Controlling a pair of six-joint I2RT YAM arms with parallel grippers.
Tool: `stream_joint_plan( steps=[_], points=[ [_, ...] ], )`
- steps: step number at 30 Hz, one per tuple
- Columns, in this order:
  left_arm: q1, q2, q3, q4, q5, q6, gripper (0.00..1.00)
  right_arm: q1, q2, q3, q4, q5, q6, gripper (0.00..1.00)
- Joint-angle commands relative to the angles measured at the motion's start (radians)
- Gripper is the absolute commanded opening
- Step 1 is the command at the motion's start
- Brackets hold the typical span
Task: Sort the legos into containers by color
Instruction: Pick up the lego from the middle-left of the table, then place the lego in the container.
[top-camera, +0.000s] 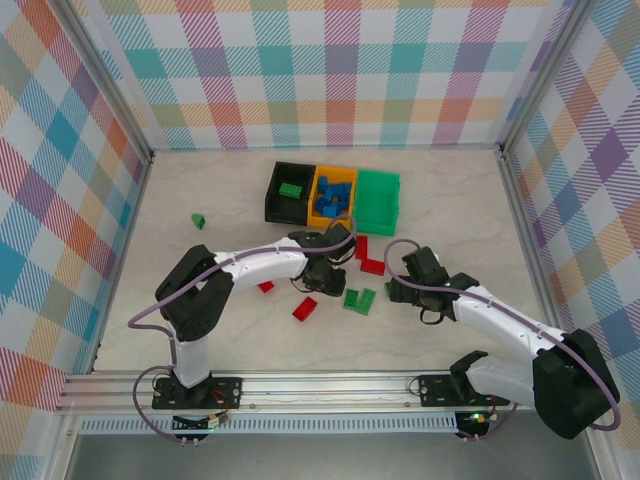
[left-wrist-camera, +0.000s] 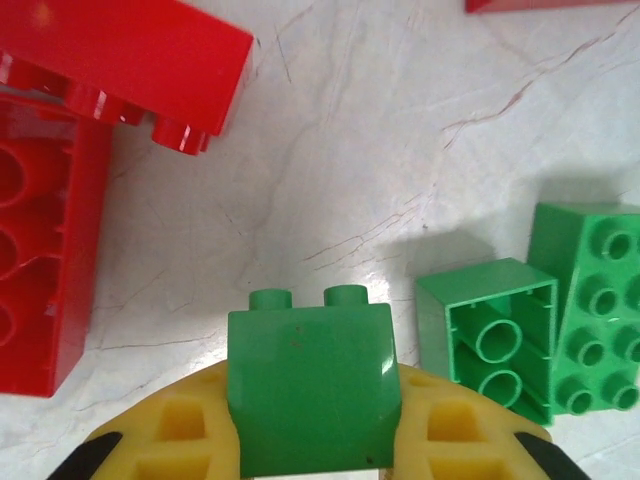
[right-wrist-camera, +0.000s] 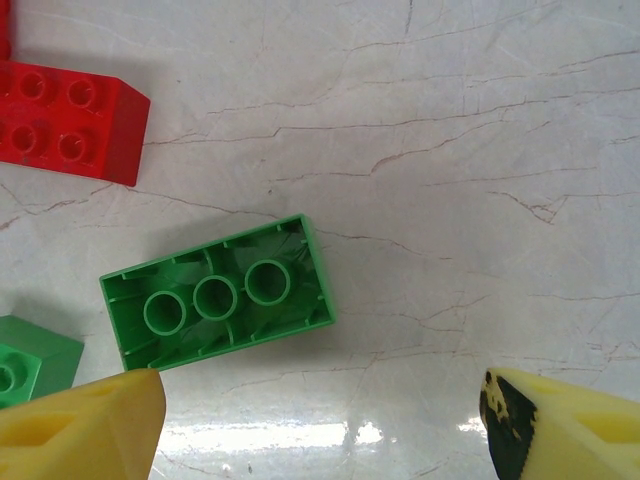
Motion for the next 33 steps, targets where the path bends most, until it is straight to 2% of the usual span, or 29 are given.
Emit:
stream_joint_plan(
  steps=[1,6,13,17,21,25,28,29,30,31,32,33],
  points=[
    [-0.009,-0.073,0.014,0.002,-0.029,-0.030,0.03,0.007,0.003,0.024,-0.009,0.016,0.006,0.83],
    [0.020,-0.127,0.028,-0.021,-0.069,-0.039,0.01,0.009,0.004,0.024,-0.009,0.015,0.006,0.83],
    [0.124,-0.171,0.066,-0.045,-0.103,-0.016,0.00,0.013,-0.006,0.022,-0.014,0.036,0.014,0.83],
    [0.227,-0.136,0.140,-0.067,-0.103,0.050,0.00,0.014,-0.027,0.013,-0.016,0.047,0.020,0.83],
    [0.324,-0.071,0.198,-0.029,-0.153,0.120,0.00,0.015,-0.046,0.007,-0.014,0.060,0.026,0.83],
    [0.422,0.032,0.291,0.011,-0.099,0.140,0.00,0.015,-0.065,-0.001,-0.013,0.059,0.027,0.83],
    [0.468,0.125,0.402,0.004,-0.057,0.158,0.16,0.016,-0.066,-0.002,-0.009,0.052,0.021,0.83],
    [0.477,0.152,0.439,-0.003,-0.050,0.166,0.32,0.015,-0.063,-0.002,-0.009,0.052,0.021,0.83],
    [0.484,0.178,0.476,-0.018,-0.050,0.170,0.51,0.016,-0.061,0.000,-0.009,0.052,0.022,0.83],
    [0.488,0.195,0.505,-0.036,-0.049,0.170,0.64,0.016,-0.060,-0.001,-0.011,0.052,0.022,0.83],
    [0.490,0.207,0.530,-0.052,-0.051,0.169,0.74,0.016,-0.060,-0.001,-0.011,0.052,0.021,0.83],
    [0.490,0.206,0.534,-0.055,-0.048,0.169,0.79,0.016,-0.061,-0.001,-0.012,0.055,0.023,0.83]
  ],
)
